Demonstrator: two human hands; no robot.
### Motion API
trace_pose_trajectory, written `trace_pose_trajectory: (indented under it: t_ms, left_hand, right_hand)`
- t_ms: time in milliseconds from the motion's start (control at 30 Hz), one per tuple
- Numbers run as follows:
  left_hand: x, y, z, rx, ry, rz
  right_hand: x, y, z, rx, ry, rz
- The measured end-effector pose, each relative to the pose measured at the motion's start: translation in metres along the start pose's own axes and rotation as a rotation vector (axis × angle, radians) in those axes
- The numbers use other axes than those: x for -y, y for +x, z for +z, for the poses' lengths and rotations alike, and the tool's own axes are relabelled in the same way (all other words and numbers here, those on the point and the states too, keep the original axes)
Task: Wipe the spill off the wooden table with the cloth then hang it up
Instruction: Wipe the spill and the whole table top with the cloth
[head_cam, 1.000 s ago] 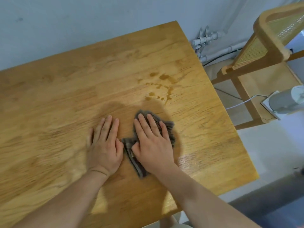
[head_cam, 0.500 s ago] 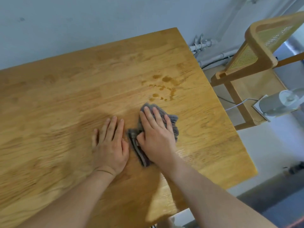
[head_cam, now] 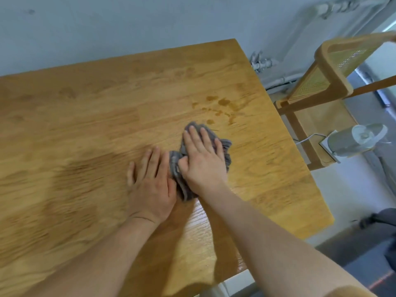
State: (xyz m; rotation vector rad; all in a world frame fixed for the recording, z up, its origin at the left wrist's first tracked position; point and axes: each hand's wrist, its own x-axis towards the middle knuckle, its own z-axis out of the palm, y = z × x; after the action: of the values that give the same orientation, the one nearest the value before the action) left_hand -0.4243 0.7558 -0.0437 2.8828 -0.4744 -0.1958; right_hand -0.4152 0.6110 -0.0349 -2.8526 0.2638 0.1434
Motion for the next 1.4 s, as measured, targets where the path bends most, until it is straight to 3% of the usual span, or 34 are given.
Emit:
trace_pose_trajectory:
  t_ms: [167, 333, 400, 467, 633, 733, 900, 1000, 1067, 1200, 1333, 1400]
  left_hand:
    - [0.000, -0.001, -0.002, -0.024, -0.006, 0.001]
    - [-0.001, -0.001, -0.003, -0.026, -0.003, -0.001]
    - [-0.001, 0.003, -0.004, -0.034, -0.001, -0.007]
    - [-0.002, 0.003, -0.005, -0.025, 0.002, -0.016]
    - [-0.004, -0.001, -0.006, 0.012, 0.048, -0.011]
    - [-0.003, 0.002, -0.008, 0.003, 0.043, -0.016]
    - [-0.008, 0.002, -0.005, 0.020, 0.081, -0.025]
    - [-0.007, 0.002, -0.004, 0.057, 0.114, -0.034]
    - [-0.011, 0.001, -0.003, 0.079, 0.119, -0.057]
    - [-0.031, 0.016, -0.007, 0.100, 0.099, -0.081]
    - [-0.039, 0.067, -0.020, 0.080, 0.085, 0.036]
    - [-0.031, 0.086, -0.019, 0.070, 0.060, 0.002]
  right_hand:
    - [-0.040, 0.011, -0.013, 0.015, -0.068, -0.230]
    - [-0.133, 0.029, -0.040, -0.098, -0.089, 0.225]
    - [-0.123, 0.037, -0.035, -0.121, -0.048, 0.377]
    - [-0.086, 0.040, -0.026, -0.151, -0.008, 0.412]
    - [-0.007, 0.010, 0.003, 0.001, -0.061, -0.165]
    - [-0.049, 0.019, -0.012, 0.018, -0.059, -0.267]
    - [-0.160, 0.057, -0.048, -0.097, -0.087, 0.200]
    - [-0.153, 0.061, -0.046, -0.143, -0.019, 0.415]
    - [-0.126, 0.050, -0.039, -0.150, 0.018, 0.452]
    - [-0.062, 0.001, -0.015, -0.047, -0.019, 0.056]
    - [-0.103, 0.004, -0.032, 0.120, -0.117, -0.424]
    - [-0.143, 0.030, -0.046, 0.098, -0.164, -0.333]
